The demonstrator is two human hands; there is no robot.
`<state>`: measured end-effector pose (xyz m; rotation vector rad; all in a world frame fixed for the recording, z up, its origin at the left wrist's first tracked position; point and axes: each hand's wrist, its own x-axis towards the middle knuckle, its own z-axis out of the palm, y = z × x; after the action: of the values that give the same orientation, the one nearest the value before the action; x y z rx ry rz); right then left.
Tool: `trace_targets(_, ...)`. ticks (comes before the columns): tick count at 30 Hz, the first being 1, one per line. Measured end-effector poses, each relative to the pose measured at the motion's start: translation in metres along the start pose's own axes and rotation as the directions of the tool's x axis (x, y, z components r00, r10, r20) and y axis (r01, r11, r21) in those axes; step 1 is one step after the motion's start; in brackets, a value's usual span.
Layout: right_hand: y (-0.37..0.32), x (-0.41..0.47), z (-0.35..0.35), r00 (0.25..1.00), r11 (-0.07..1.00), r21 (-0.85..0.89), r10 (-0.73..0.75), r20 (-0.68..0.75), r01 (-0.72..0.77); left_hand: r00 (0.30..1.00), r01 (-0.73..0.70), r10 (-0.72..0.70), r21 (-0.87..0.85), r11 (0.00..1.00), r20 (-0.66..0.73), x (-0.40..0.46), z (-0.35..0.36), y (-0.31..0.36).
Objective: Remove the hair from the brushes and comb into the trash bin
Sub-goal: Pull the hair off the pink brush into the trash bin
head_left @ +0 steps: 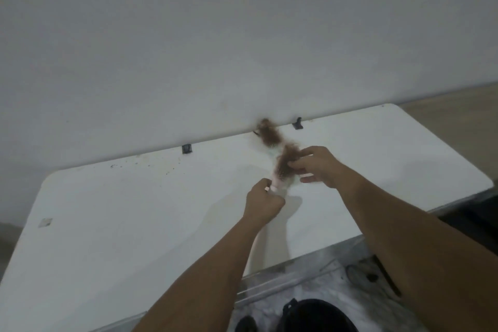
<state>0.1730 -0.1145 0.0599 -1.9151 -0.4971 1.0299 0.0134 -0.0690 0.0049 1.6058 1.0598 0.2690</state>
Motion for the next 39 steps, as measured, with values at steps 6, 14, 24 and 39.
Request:
trace_targets(6,0.03,-0.054,-0.044,0.999,0.988,0.15,0.036,-0.034,-0.031,0.995,-0.009,0.013,-0.043,0.999,0.097,-0.047,0.037,0.008)
trace_targets(14,0.087,-0.119,-0.089,0.994,0.982,0.183,0.056,-0.092,-0.038,0.973,-0.05,0.052,-0.014,0.999,0.227,-0.103,0.089,0.006)
trace_targets(24,0.169,-0.164,-0.132,0.984,0.951,0.303,0.109,-0.139,-0.063,0.937,-0.134,0.104,0.068,0.989,0.332,-0.128,0.153,-0.015)
trace_targets(39,0.29,-0.163,-0.118,0.805,0.767,0.603,0.491,-0.331,-0.22,0.84,-0.146,-0.055,0.324,0.935,0.539,-0.086,0.221,-0.091)
